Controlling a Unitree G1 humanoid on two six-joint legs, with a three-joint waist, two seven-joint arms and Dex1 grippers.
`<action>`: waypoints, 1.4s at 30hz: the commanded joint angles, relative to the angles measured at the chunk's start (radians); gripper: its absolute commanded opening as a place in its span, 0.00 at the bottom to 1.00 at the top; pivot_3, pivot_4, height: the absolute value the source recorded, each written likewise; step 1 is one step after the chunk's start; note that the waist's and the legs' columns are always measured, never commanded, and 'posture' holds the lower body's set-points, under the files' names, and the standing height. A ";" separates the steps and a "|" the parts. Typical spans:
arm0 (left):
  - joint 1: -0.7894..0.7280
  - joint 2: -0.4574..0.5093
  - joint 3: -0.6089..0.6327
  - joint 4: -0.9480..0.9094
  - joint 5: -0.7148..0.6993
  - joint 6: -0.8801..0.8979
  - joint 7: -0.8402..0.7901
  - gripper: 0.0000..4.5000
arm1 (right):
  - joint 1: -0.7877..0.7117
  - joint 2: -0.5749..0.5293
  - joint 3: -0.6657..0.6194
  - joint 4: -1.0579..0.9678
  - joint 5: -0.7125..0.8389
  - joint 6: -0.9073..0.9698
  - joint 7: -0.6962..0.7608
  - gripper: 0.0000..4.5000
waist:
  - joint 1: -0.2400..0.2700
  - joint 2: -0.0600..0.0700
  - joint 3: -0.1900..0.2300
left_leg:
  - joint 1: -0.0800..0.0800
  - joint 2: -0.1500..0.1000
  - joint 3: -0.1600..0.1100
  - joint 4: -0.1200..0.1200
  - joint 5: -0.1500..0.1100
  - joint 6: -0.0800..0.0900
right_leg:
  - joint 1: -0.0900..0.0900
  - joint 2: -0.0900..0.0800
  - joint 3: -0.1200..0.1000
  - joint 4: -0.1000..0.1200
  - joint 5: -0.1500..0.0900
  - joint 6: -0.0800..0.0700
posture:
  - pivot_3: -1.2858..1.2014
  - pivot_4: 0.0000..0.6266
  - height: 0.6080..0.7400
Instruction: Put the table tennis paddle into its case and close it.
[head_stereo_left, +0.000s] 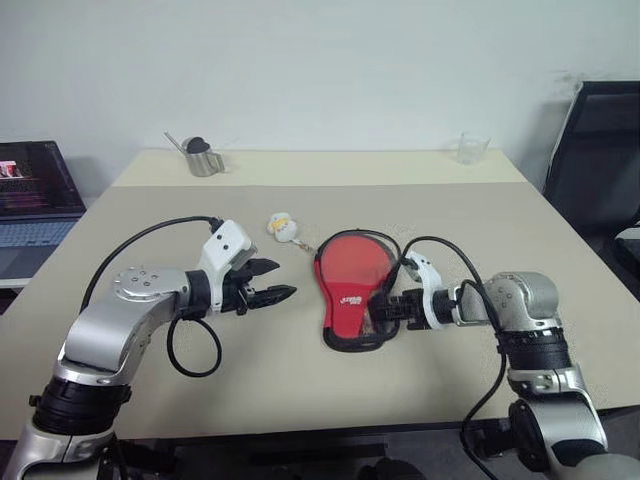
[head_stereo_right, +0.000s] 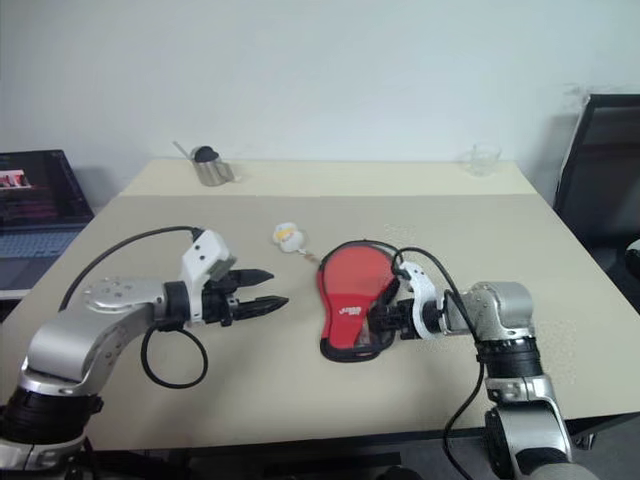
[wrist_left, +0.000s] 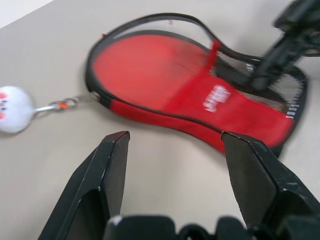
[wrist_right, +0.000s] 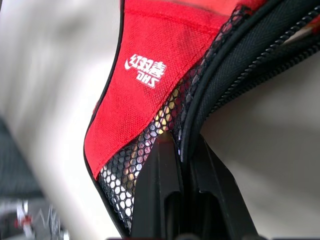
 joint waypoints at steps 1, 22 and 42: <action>-0.026 0.015 -0.006 -0.002 0.002 -0.025 -0.018 0.71 | 0.041 -0.023 0.039 -0.068 0.053 0.048 0.038 0.01 | -0.001 0.000 0.000 | 0.000 0.000 0.000 0.000 0.000 0.000 | 0.000 0.000 0.000 0.000 0.000 0.000 | 0.52 0.24 1.00; -0.091 0.039 -0.086 0.046 0.010 -0.017 -0.106 0.71 | 0.287 -0.083 0.063 -0.290 0.366 0.049 -0.121 0.01 | -0.001 0.000 0.000 | 0.000 0.000 0.000 0.000 -0.003 0.000 | 0.001 0.000 0.000 -0.001 -0.002 -0.001 | 0.52 0.24 1.00; -0.057 0.212 -0.053 0.000 -0.141 0.069 -0.352 0.71 | 0.339 -0.098 0.051 -0.302 0.578 0.049 -0.318 0.01 | -0.003 -0.001 -0.001 | 0.001 0.001 -0.001 0.000 -0.004 0.000 | 0.001 0.001 0.000 -0.001 -0.003 -0.002 | 0.52 0.24 1.00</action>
